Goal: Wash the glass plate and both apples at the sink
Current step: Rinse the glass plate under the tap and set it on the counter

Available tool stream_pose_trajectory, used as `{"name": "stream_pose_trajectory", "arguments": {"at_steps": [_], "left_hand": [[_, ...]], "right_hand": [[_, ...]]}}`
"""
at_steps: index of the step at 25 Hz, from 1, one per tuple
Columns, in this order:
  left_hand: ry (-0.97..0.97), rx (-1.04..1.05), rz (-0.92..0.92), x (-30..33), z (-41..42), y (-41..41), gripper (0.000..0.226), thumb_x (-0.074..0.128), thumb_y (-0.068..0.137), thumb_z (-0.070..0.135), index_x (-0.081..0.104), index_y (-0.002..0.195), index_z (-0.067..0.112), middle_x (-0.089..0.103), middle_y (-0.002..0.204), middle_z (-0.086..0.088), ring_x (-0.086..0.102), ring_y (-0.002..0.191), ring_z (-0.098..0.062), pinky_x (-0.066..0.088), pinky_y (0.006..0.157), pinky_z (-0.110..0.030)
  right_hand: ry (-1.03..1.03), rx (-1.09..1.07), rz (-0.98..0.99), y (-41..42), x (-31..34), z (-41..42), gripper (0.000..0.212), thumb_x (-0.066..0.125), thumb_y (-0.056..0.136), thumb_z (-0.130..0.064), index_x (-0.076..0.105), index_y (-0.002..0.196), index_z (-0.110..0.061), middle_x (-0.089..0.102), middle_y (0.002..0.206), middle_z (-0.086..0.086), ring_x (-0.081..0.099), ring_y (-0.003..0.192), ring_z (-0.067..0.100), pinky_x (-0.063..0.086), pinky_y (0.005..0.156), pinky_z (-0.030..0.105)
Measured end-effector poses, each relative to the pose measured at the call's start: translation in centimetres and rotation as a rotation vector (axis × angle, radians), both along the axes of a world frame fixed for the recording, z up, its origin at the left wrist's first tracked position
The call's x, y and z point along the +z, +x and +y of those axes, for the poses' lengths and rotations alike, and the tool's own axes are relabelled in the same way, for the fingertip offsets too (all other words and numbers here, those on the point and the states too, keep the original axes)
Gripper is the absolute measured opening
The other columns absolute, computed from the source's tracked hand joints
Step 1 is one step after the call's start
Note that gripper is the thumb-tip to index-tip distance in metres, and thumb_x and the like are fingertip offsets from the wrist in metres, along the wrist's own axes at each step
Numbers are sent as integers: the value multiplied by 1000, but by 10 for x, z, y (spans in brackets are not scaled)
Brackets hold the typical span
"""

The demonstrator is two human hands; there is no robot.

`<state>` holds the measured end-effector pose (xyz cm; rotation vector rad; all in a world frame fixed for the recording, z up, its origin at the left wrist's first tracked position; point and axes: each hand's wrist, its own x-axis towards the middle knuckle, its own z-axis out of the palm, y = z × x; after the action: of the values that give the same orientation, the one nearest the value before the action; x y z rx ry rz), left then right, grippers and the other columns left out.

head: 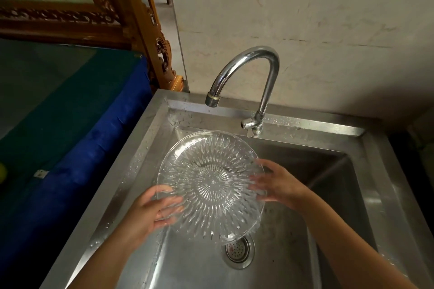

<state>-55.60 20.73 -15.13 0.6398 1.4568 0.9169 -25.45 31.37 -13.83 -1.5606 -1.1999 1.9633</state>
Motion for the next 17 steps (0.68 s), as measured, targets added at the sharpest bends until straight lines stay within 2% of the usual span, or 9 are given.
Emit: {"name": "stream_pose_trajectory", "arguments": {"at_steps": [3,6,8,10,11,14,17], "left_hand": [[8,-21,0,3,-11,4,24,61,85,9,56,109,12,75,103,-10,73,89,-27,60,64,-30],[37,9,2,17,-25,7,27,55,88,7,53,116,8,69,112,-19,71,93,-32,60,74,-40],[66,6,26,30,-30,7,32,54,89,3,52,120,7,64,117,-23,68,98,-38,57,81,-47],[100,-30,44,51,-34,7,30,55,87,0,58,115,8,63,118,-23,66,101,-40,55,84,-51],[118,-57,50,62,-34,7,28,56,87,0,61,112,9,65,117,-20,68,100,-37,56,83,-50],[197,-139,73,104,-28,11,27,56,86,3,63,110,14,71,112,-12,72,94,-26,59,75,-37],[327,-235,63,161,-19,23,37,60,83,11,59,118,22,74,108,1,71,97,-21,59,71,-27]], "right_hand": [[60,-41,7,9,7,-22,51,54,84,12,47,126,-14,60,119,23,67,98,37,58,77,47],[106,-70,32,19,25,-44,52,49,82,20,48,124,-11,60,117,25,68,86,31,58,73,44],[162,-109,56,25,42,-59,51,49,82,20,50,122,-11,63,112,24,68,89,34,55,79,52],[239,-166,80,31,66,-74,47,53,82,17,53,117,-14,66,106,21,67,94,39,52,84,59],[276,-193,95,34,78,-82,46,55,82,16,54,117,-14,67,103,20,68,95,38,54,82,57],[406,-240,121,45,127,-100,45,56,83,13,54,122,-11,69,98,15,71,90,31,58,70,39],[554,-309,139,58,189,-121,43,54,82,15,55,119,-9,68,96,13,71,82,22,59,68,35]]}}
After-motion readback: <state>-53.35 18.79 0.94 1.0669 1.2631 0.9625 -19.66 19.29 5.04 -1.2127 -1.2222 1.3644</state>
